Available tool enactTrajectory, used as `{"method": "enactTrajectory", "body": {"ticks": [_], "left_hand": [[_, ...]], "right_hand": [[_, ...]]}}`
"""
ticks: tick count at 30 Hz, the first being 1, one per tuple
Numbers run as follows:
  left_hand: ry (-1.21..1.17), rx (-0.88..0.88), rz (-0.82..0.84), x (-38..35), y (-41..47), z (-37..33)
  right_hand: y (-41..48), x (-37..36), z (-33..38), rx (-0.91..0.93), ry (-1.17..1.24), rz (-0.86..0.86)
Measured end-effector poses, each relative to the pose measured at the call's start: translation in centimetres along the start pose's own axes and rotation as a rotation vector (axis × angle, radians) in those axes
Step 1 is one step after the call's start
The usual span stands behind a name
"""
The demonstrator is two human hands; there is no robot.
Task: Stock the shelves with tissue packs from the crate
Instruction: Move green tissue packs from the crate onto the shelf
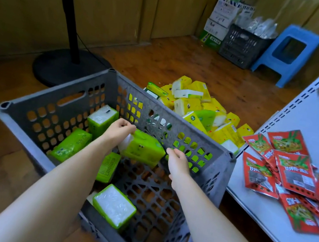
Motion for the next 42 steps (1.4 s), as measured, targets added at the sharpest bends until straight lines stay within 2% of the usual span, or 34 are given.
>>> {"method": "enactTrajectory", "body": {"ticks": [6,8,13,19,26,29,33,36,42], "left_hand": [[-0.178,0.153,0.016,1.0,-1.3,0.0],[-0.261,0.141,0.031,1.2,-1.7,-0.3],[-0.364,0.027,0.209,1.5,-3.8,-1.5],[-0.403,-0.190,0.084,1.3,-6.5,-2.9],[-0.241,-0.245,-0.030,1.3,-8.5,-5.9],[-0.196,-0.311,-0.141,1.9,-9.7,-9.3],[-0.255,-0.397,-0.127,2.3,-11.7,-15.8],[-0.355,-0.440,-0.143,2.6,-13.4,-22.7],[-0.453,-0.433,-0.203,4.8,-17.5,-35.5]], "right_hand": [[-2.0,-1.2,1.1,0.084,0.203,0.259],[-2.4,-1.2,1.4,0.155,0.236,0.284],[-3.3,-0.8,2.2,0.300,0.209,0.314],[-5.1,-0.2,3.9,0.354,0.286,0.339],[-6.6,1.6,6.2,0.579,0.105,0.263],[-7.8,2.6,8.8,0.695,0.098,0.258],[-10.0,4.4,14.1,0.796,0.054,0.232],[-12.8,6.5,20.7,0.890,0.019,0.167],[-19.7,11.9,32.8,0.861,-0.021,0.180]]}}
Point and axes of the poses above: each hand's wrist, its own y-axis towards the middle knuckle, its own x-axis out of the back of the hand, z = x × y, the point moved 4 cm from there along y, towards the middle knuckle, and after that the axes turned 2 degrees about -z, right-handed, at the moved point
